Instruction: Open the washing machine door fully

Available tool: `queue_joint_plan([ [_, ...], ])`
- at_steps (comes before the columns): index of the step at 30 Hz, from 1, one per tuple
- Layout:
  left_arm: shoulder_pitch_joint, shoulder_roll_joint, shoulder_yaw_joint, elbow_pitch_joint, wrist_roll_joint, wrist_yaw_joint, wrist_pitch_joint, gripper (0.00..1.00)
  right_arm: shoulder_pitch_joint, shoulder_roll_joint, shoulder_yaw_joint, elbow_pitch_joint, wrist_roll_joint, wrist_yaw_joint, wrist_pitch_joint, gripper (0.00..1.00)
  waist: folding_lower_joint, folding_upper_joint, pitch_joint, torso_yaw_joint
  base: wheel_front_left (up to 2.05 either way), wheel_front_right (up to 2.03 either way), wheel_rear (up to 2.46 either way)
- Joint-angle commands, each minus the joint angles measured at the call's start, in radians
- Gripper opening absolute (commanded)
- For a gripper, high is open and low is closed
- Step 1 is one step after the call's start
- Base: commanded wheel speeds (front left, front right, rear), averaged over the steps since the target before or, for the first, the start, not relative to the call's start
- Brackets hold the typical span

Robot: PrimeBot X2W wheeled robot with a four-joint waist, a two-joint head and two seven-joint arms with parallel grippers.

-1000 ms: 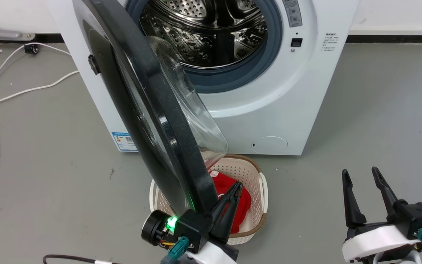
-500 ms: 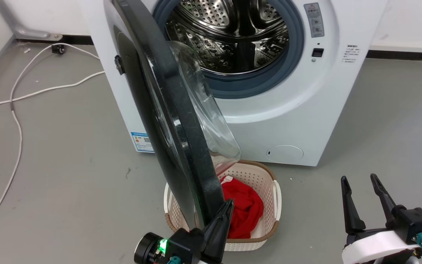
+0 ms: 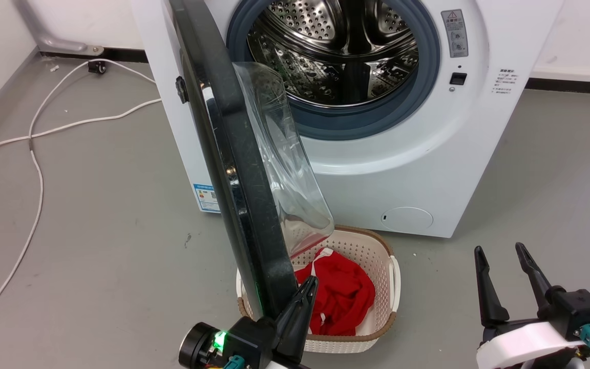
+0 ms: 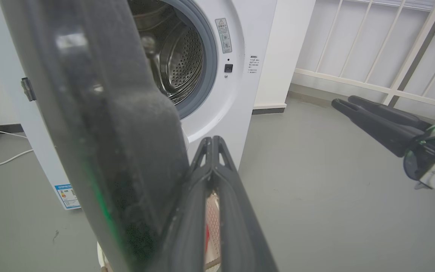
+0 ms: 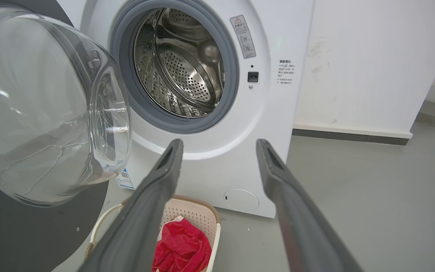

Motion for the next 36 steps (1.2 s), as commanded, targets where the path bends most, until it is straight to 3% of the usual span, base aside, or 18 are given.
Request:
queue_joint_plan([
  [1, -0.021, 0.009, 0.017, 0.007, 0.003, 0.010, -0.006, 0.00, 0.008, 0.002, -0.002, -0.003, 0.002, -0.001, -0.002, 1.00, 0.0000, 0.0000, 0.001, -0.005, 0.00, 0.00, 0.00],
  [9, -0.010, 0.021, 0.037, -0.005, 0.004, 0.038, -0.018, 0.00, 0.019, 0.002, -0.019, -0.008, 0.005, -0.001, -0.003, 1.00, 0.0000, 0.0000, 0.010, 0.018, 0.00, 0.00, 0.00],
  [20, 0.032, 0.024, 0.034, -0.047, 0.005, 0.071, -0.018, 0.00, 0.014, 0.002, -0.021, -0.019, 0.007, -0.001, -0.001, 1.00, 0.0000, 0.0000, 0.021, 0.143, 0.00, 0.00, 0.00],
  [28, 0.027, 0.050, 0.098, -0.036, -0.024, 0.093, -0.036, 0.00, 0.003, 0.002, -0.023, -0.024, 0.001, -0.001, 0.002, 1.00, 0.0000, 0.0000, 0.036, 0.204, 0.00, 0.00, 0.00],
  [36, -0.017, 0.088, 0.204, 0.027, -0.076, 0.102, -0.073, 0.00, -0.007, 0.002, -0.019, -0.034, -0.008, -0.001, 0.011, 1.00, 0.0000, 0.0000, 0.056, 0.203, 0.00, 0.00, 0.00],
])
